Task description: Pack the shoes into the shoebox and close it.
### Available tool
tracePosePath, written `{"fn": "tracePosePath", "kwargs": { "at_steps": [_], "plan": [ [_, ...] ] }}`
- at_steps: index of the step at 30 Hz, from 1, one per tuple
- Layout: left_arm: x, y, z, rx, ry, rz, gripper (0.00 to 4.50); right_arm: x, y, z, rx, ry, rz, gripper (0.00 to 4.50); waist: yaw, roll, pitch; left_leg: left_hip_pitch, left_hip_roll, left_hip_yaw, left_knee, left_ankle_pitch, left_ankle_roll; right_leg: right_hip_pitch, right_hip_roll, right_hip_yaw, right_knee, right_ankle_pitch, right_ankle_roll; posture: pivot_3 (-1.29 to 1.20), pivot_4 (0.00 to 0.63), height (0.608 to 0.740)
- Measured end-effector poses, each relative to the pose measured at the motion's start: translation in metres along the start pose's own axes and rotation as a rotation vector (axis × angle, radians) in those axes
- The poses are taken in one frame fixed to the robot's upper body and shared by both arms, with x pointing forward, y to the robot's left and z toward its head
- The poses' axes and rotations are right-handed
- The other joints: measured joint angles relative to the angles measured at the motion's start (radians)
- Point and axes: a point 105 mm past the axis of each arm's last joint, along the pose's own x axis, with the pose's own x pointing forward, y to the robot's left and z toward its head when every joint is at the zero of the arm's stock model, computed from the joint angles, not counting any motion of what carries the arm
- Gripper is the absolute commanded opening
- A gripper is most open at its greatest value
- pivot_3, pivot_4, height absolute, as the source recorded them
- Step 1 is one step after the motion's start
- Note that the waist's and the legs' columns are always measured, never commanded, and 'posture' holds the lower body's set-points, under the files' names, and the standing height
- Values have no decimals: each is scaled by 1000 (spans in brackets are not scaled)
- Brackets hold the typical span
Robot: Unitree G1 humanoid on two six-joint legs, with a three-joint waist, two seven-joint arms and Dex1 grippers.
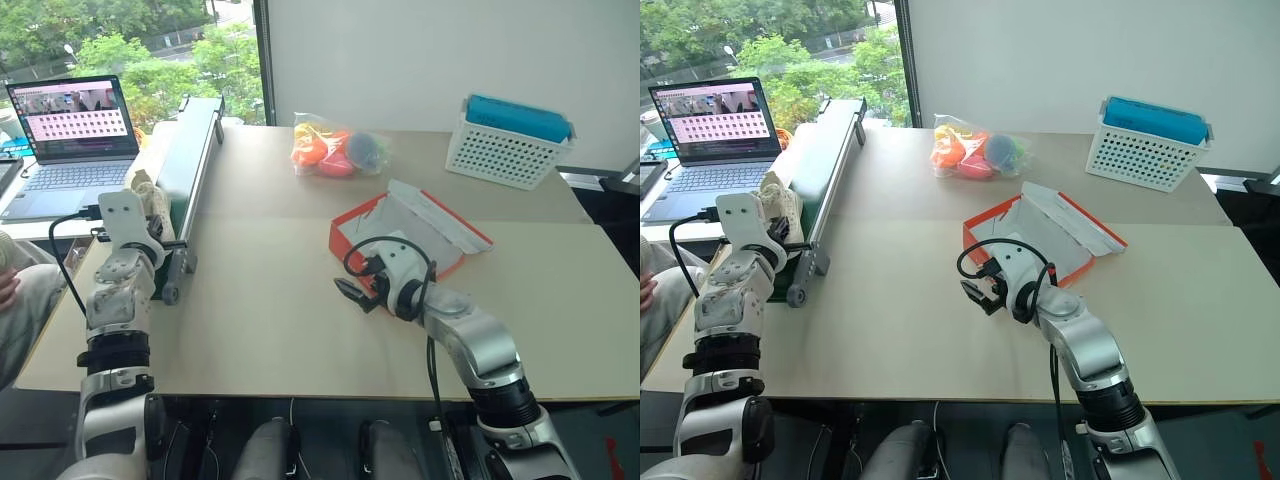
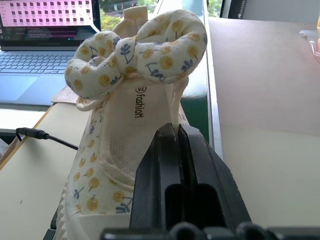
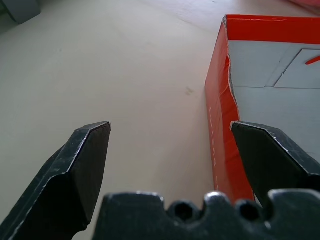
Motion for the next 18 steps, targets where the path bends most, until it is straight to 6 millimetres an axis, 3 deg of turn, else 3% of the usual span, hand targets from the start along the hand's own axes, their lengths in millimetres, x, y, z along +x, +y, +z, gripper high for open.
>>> {"fn": "tracePosePath", "kwargs": {
  "at_steps": [4,8,13,16,18],
  "plan": [
    [1,-9,3,-217,-23,-29,62,0,-2,-1,0,9,-14,4500,5,0,0,0,0,-1,0,0,0,1,0,-1,-1,0,0,0,150,699],
    [-2,-32,10,-457,-35,-147,62,0,-1,-1,0,8,-15,4500,4,-1,0,0,0,-1,0,1,2,1,0,-1,-1,0,0,0,150,699],
    [-10,-63,26,-523,-39,-299,62,3,-3,1,29,-3,-31,4500,-2,-2,0,0,0,-1,0,1,3,1,1,-1,-1,0,0,0,150,699],
    [-16,-79,32,-540,-31,-373,62,7,-12,7,151,-20,-68,4500,-5,-2,1,0,0,-1,0,1,3,1,1,0,-1,0,0,0,150,699],
    [-21,-91,33,-544,-18,-429,62,14,-24,20,344,-64,-91,4500,-11,-2,1,0,0,-1,0,2,3,1,2,0,-1,0,0,0,150,699]
  ]
}}
